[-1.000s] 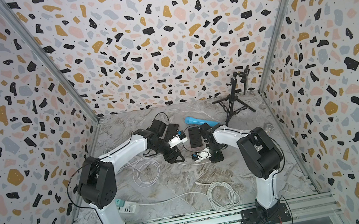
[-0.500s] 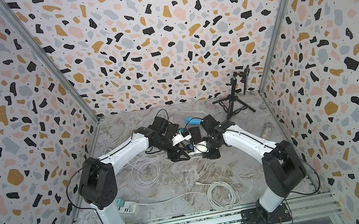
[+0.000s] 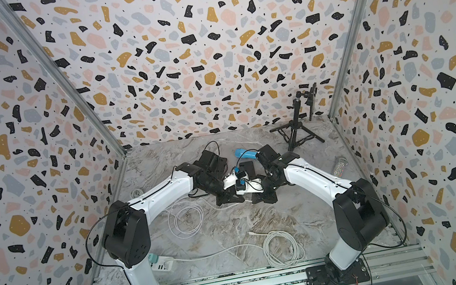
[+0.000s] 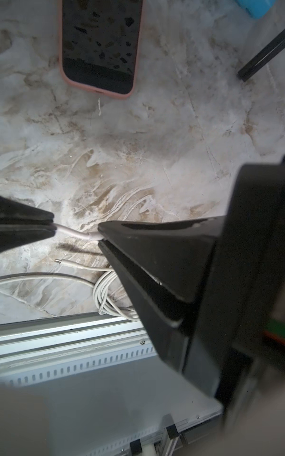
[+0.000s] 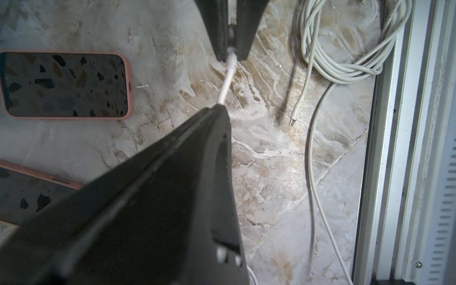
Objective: Plug the charging cable into the phone
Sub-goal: Pick up the charging cable from the center of the board.
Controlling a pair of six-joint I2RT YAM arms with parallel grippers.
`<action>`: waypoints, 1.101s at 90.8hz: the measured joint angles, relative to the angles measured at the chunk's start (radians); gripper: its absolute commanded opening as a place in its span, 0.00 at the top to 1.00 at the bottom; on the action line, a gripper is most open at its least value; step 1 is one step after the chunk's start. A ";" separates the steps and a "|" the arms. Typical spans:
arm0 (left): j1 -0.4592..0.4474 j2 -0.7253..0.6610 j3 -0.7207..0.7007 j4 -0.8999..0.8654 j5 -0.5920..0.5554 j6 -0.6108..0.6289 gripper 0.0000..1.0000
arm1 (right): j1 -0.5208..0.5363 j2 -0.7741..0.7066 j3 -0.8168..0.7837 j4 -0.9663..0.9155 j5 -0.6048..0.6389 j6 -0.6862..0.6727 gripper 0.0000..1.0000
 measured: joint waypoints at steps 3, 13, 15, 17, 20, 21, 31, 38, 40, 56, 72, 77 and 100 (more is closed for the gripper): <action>0.000 0.000 0.000 -0.003 0.003 0.001 1.00 | -0.004 0.000 0.000 0.000 -0.005 0.004 0.94; 0.002 -0.005 0.001 -0.013 0.008 -0.001 1.00 | -0.019 0.000 0.000 -0.005 -0.042 0.014 0.92; 0.003 -0.006 0.001 -0.012 0.011 -0.002 1.00 | -0.023 0.000 0.000 -0.005 -0.051 0.015 0.92; 0.004 -0.007 0.001 -0.013 0.013 -0.003 1.00 | -0.028 -0.001 -0.001 -0.004 -0.066 0.019 0.92; 0.008 -0.008 0.001 -0.012 0.018 -0.005 1.00 | -0.036 -0.002 -0.003 0.000 -0.087 0.023 0.91; 0.008 -0.009 0.001 -0.011 0.019 -0.006 1.00 | -0.039 -0.003 -0.006 0.004 -0.095 0.026 0.91; 0.019 -0.010 0.002 -0.010 0.027 -0.012 1.00 | -0.068 -0.021 -0.034 0.044 -0.169 0.068 0.63; 0.024 -0.010 0.007 -0.001 0.041 -0.011 1.00 | -0.085 -0.048 -0.069 0.092 -0.219 0.115 0.55; 0.027 -0.010 0.013 0.001 0.043 -0.014 1.00 | -0.089 -0.057 -0.081 0.108 -0.234 0.136 0.49; 0.026 -0.015 0.049 0.064 0.082 -0.071 1.00 | -0.127 -0.178 -0.315 0.481 -0.330 0.428 0.20; 0.000 -0.018 0.053 0.156 0.113 -0.125 1.00 | -0.125 -0.251 -0.471 0.812 -0.389 0.731 0.19; 0.000 -0.019 0.057 0.164 0.117 -0.134 1.00 | -0.125 -0.251 -0.473 0.834 -0.424 0.776 0.19; -0.013 -0.022 0.056 0.120 0.170 -0.167 1.00 | -0.125 -0.243 -0.558 1.056 -0.589 0.951 0.18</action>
